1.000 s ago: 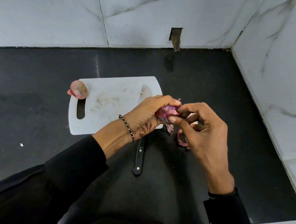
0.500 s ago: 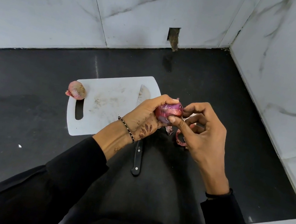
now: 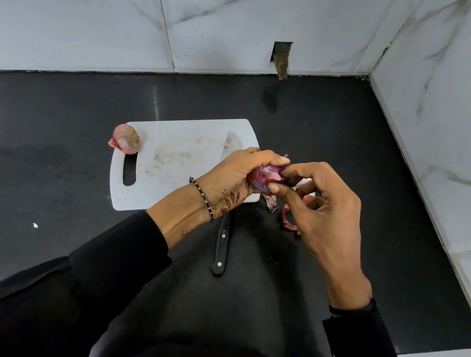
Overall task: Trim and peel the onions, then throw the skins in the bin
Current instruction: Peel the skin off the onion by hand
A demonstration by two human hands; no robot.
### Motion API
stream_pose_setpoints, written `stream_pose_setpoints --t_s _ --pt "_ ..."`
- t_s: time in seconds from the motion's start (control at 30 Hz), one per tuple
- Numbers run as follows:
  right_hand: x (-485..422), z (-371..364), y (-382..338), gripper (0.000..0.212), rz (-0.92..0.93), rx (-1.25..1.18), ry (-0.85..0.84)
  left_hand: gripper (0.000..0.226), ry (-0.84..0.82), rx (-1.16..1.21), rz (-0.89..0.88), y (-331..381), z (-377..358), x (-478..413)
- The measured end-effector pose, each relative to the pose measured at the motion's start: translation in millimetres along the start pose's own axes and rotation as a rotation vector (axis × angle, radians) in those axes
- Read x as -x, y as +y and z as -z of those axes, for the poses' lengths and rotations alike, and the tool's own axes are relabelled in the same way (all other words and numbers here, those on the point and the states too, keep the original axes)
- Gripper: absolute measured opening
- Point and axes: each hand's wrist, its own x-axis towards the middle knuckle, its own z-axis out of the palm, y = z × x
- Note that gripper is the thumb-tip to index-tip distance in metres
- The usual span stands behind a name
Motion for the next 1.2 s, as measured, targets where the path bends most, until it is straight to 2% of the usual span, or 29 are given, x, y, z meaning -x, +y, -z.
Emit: stream_pose_setpoints --t_s 0.2,0.3,0.47,0.6,0.7,0.83,1.0,1.1,1.2 --pt "2 -3 -1 0.019 0.007 0.041 0.023 0.029 0.02 0.007 0.003 0 -1 2" --pt "0 -2 -3 0.019 -0.007 0.028 0.037 0.017 0.025 0.009 -0.008 1 -3 2" --pt "-7 3 -4 0.012 0.022 0.129 -0.044 0.034 -0.015 0.056 0.02 0 -3 -3" --pt "-5 6 -3 0.01 0.037 0.126 -0.082 0.027 -0.068 0.104 0.052 -1 -4 -3" --pt "1 10 -2 0.017 -0.002 0.036 -0.024 0.028 -0.103 0.172 0.08 -4 -7 -1" --pt "4 17 -3 0.029 -0.097 -0.063 -0.009 0.046 -0.068 0.199 0.098 -6 -9 1" --pt "5 23 -3 0.022 0.011 0.017 -0.025 0.027 -0.072 0.133 0.077 -7 -5 -1" --pt "4 20 0 0.017 0.117 0.143 -0.01 0.025 -0.017 0.111 0.089 -5 -5 -2" --pt "3 14 2 0.011 0.148 0.247 -0.009 0.021 0.004 0.08 0.087 -5 -7 -1"
